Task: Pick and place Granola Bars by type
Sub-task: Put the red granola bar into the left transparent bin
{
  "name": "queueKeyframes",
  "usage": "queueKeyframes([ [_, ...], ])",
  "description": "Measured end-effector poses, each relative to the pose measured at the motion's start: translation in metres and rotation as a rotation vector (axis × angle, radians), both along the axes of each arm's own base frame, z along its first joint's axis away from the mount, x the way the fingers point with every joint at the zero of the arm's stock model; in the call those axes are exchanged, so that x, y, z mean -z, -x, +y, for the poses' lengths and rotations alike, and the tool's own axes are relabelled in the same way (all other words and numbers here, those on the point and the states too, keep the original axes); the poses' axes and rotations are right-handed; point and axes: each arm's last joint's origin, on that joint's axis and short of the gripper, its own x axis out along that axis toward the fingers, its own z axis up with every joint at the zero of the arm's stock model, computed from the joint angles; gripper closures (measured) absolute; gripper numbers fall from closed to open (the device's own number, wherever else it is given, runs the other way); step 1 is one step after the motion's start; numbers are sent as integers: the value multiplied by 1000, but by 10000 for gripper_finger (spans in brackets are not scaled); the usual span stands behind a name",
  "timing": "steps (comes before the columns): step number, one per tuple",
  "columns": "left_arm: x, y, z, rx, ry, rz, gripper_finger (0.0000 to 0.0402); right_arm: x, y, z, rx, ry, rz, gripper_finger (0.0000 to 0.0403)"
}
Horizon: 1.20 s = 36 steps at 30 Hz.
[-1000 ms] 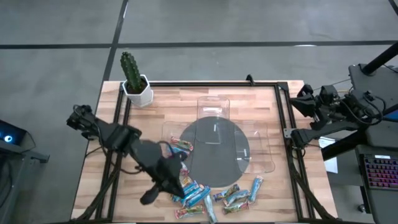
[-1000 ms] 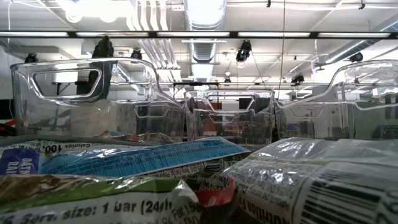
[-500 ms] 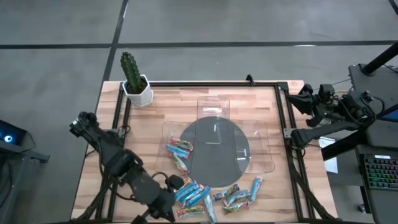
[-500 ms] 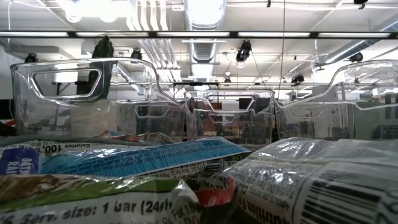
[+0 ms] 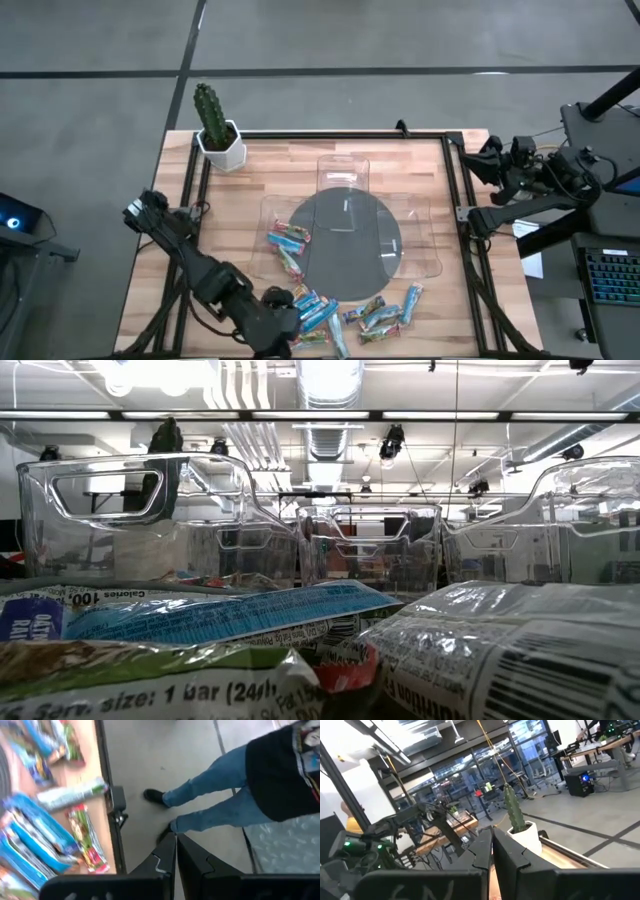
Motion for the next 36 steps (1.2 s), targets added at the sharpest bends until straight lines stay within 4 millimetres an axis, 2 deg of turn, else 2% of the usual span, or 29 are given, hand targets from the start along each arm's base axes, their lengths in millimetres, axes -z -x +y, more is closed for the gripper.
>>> queueKeyframes([
  [7, 28, -9, -18, -111, 42, 166, 402, 5, -1, 0, 0, 13, 54, 394],
  [14, 52, -16, -23, -266, 44, 319, 401, 6, -1, 0, 3, 8, 63, 394],
  [36, 141, -42, -48, -411, -58, 537, 400, 6, -1, 0, 8, 15, 66, 394],
])
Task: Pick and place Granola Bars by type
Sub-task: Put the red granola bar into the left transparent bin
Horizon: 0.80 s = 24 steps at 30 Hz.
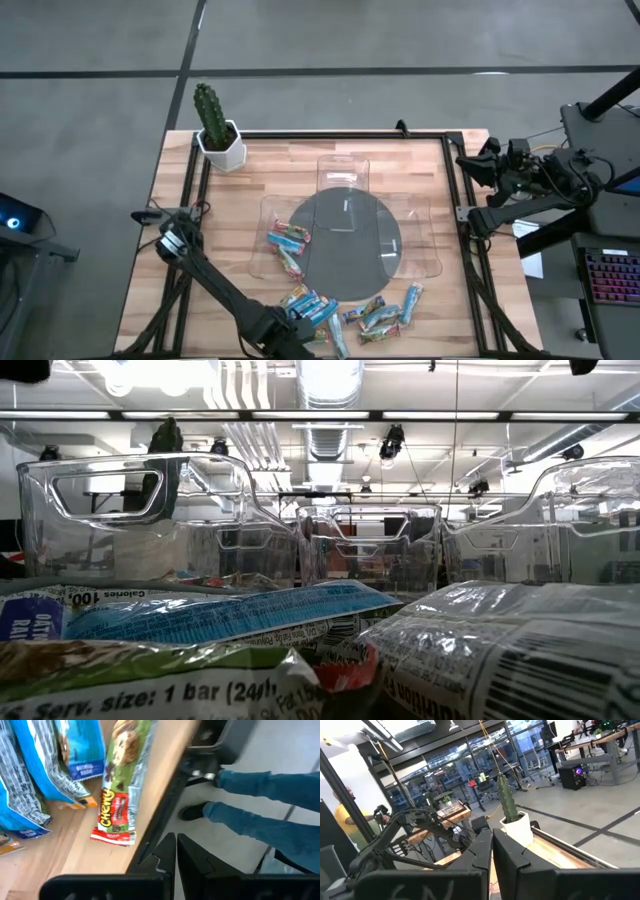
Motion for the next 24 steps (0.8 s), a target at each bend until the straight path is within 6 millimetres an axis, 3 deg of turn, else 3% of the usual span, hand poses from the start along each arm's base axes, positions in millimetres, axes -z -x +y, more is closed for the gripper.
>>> queueKeyframes([
  [16, 5, -12, 12, -46, -18, -4, 285, 0, 0, 0, 0, 0, 0, 394],
  [24, 6, -13, 13, 14, -33, -17, 273, 0, 0, 0, -4, -4, -1, 394],
])
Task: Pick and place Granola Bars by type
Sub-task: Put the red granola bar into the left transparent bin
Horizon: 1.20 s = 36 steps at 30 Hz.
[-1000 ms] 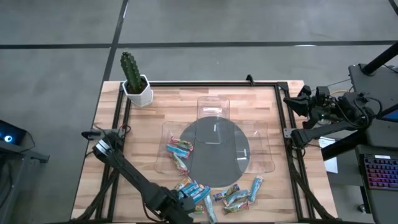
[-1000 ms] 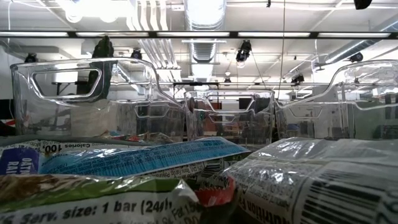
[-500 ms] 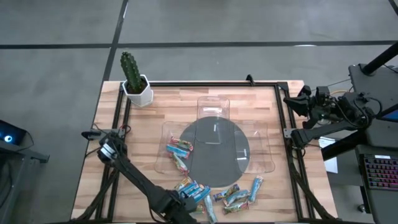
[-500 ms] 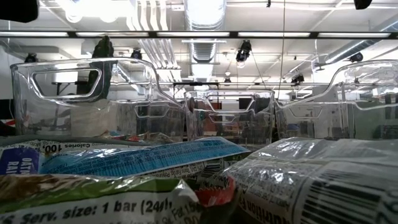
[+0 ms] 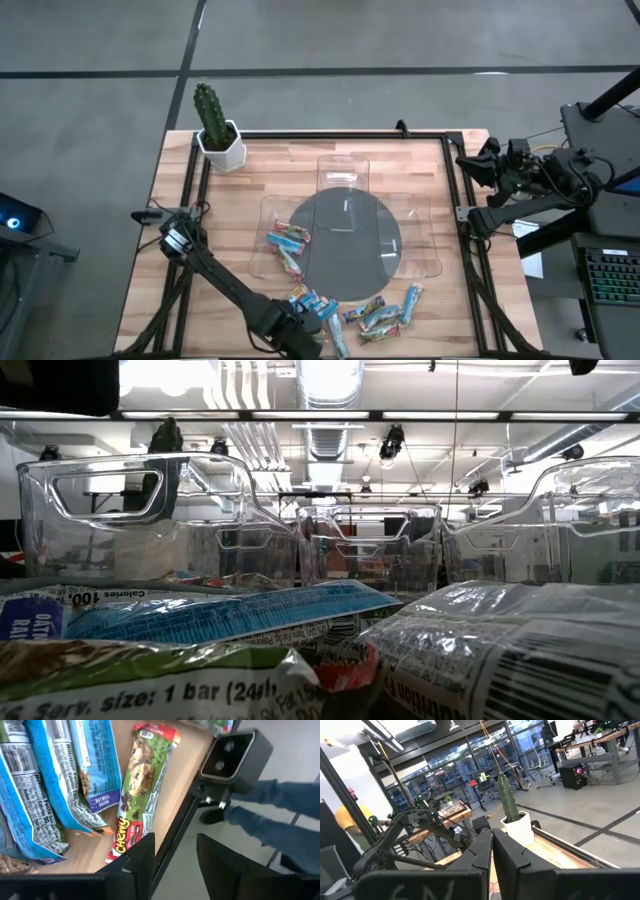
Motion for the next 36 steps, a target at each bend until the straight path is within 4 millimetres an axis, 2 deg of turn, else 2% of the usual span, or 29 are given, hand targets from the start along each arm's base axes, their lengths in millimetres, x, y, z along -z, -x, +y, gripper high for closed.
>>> queueKeyframes([
  [5, 4, 7, -5, 73, -40, 2, 273, 0, 0, 0, -1, -11, -3, 394],
  [14, 35, 28, -9, 50, -86, 101, 273, 0, 0, 0, -1, -27, -7, 394],
  [23, 29, 14, -13, 24, -5, -16, 273, 7, 0, 0, 0, -49, 57, 394],
  [30, 26, 10, -15, 83, 35, -60, 272, 12, 0, 0, 1, -75, 100, 394],
  [36, 23, 5, -18, 143, 115, -96, 236, 12, 0, 0, 0, -87, 93, 394],
])
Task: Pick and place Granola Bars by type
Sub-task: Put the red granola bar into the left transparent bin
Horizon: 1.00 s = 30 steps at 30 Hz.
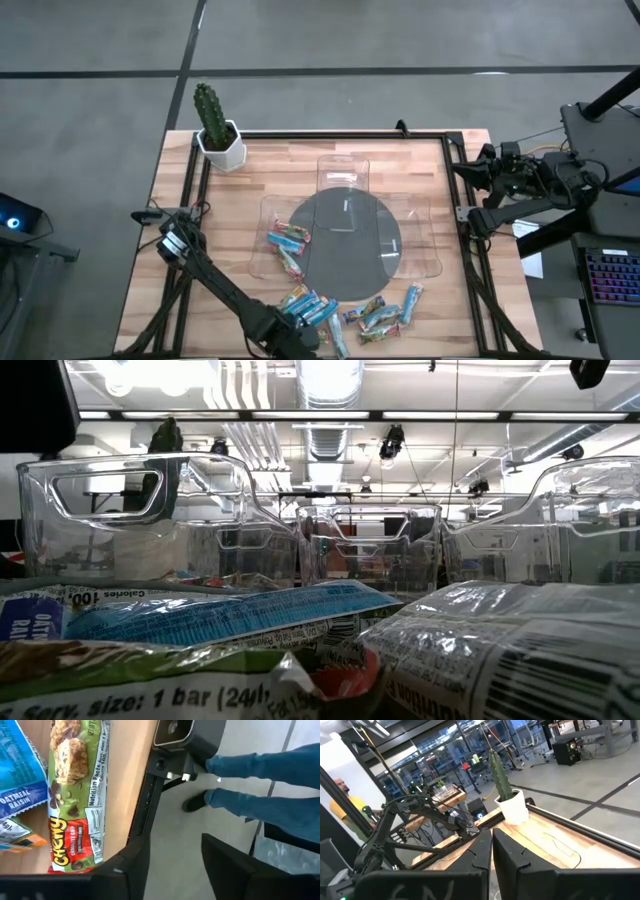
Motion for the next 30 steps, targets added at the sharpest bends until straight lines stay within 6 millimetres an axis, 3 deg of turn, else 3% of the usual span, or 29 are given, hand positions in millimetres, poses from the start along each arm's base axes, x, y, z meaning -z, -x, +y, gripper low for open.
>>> queueKeyframes([
  [8, 1, -1, 3, 64, 70, 65, 165, 0, 0, 0, 0, -1, -3, 394],
  [20, 1, -6, 9, 43, 56, 56, 163, 0, 0, 0, -1, 0, -3, 394],
  [30, -1, -11, 10, -94, 52, 27, 163, 0, 0, 0, -2, 1, -3, 394],
])
